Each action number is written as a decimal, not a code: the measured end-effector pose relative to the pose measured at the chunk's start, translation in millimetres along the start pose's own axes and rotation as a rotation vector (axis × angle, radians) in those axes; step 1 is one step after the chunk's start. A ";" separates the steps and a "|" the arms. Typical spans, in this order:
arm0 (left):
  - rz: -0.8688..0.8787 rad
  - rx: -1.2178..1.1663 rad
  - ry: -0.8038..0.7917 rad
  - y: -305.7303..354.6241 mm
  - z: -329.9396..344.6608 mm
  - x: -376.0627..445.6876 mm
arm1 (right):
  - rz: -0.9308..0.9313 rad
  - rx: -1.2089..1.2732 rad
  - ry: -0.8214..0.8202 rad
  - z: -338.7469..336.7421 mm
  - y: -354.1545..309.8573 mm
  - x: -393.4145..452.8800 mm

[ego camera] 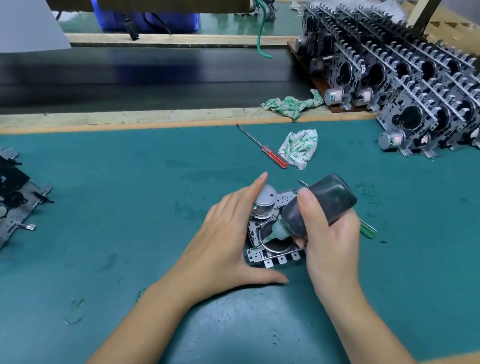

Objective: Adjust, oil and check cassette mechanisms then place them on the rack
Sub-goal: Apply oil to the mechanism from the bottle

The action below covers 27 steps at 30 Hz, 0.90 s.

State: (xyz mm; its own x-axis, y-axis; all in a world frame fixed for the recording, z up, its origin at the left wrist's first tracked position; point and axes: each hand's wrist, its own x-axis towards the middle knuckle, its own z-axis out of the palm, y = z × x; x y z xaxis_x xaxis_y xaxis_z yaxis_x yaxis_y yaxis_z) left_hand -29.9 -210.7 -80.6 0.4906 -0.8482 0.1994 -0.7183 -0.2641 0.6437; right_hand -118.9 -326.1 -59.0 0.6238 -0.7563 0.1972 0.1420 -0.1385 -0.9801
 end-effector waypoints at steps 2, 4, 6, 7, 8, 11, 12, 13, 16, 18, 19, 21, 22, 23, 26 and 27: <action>0.010 -0.008 0.004 -0.6 0.4 0.0 | -0.020 -0.001 -0.008 0.4 -0.1 -0.6; 0.020 -0.009 0.008 -1.0 0.8 0.0 | -0.016 -0.013 -0.013 0.7 0.4 -0.4; 0.027 -0.008 0.010 -1.2 1.3 -0.1 | -0.012 -0.024 -0.013 0.6 1.5 0.0; 0.028 -0.009 0.012 -1.3 1.3 -0.3 | -0.007 -0.023 -0.018 0.5 1.6 0.0; 0.030 -0.012 0.013 -1.5 1.5 -0.4 | -0.001 -0.024 -0.024 0.6 1.7 0.0; 0.039 -0.020 0.014 -1.8 1.5 -0.4 | -0.001 -0.037 -0.030 0.3 1.2 -0.2; 0.043 -0.020 0.015 -1.8 1.3 -0.3 | -0.004 -0.033 -0.028 0.3 1.0 -0.3; 0.046 -0.019 0.014 -1.6 1.1 -0.4 | -0.002 -0.025 -0.025 0.2 0.8 -0.3; 0.045 -0.021 0.011 -1.5 0.5 -0.7 | 0.006 -0.007 -0.015 0.2 0.9 -0.2; 0.043 -0.023 0.011 -1.9 0.5 -1.0 | 0.003 -0.007 -0.009 0.8 1.0 -0.8; 0.044 -0.023 0.010 -2.1 0.5 -1.1 | -0.003 0.005 0.001 0.8 0.6 -1.0; 0.048 -0.024 0.012 -2.1 0.1 -1.1 | -0.019 0.046 0.043 0.2 -2.0 -1.2; 0.048 -0.024 0.014 -1.9 0.1 -1.0 | -0.025 0.079 0.071 -0.3 -4.0 -0.9; 0.045 -0.023 0.013 -1.8 -0.1 -1.0 | -0.023 0.135 0.107 -1.4 -5.9 -0.5; 0.027 -0.023 -0.007 -0.8 -1.9 -1.9 | 0.031 0.363 0.240 -6.5 -11.5 3.3; 0.022 -0.030 -0.010 0.4 -3.0 -2.4 | 0.049 0.435 0.271 -10.1 -13.8 5.8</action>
State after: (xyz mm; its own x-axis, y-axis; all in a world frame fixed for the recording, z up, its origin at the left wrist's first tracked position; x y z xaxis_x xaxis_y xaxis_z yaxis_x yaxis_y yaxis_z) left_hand -29.8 -207.3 -78.6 0.4696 -0.8585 0.2062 -0.7136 -0.2315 0.6612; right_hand -125.0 -335.0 -44.6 0.4246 -0.9017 0.0818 0.4601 0.1371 -0.8772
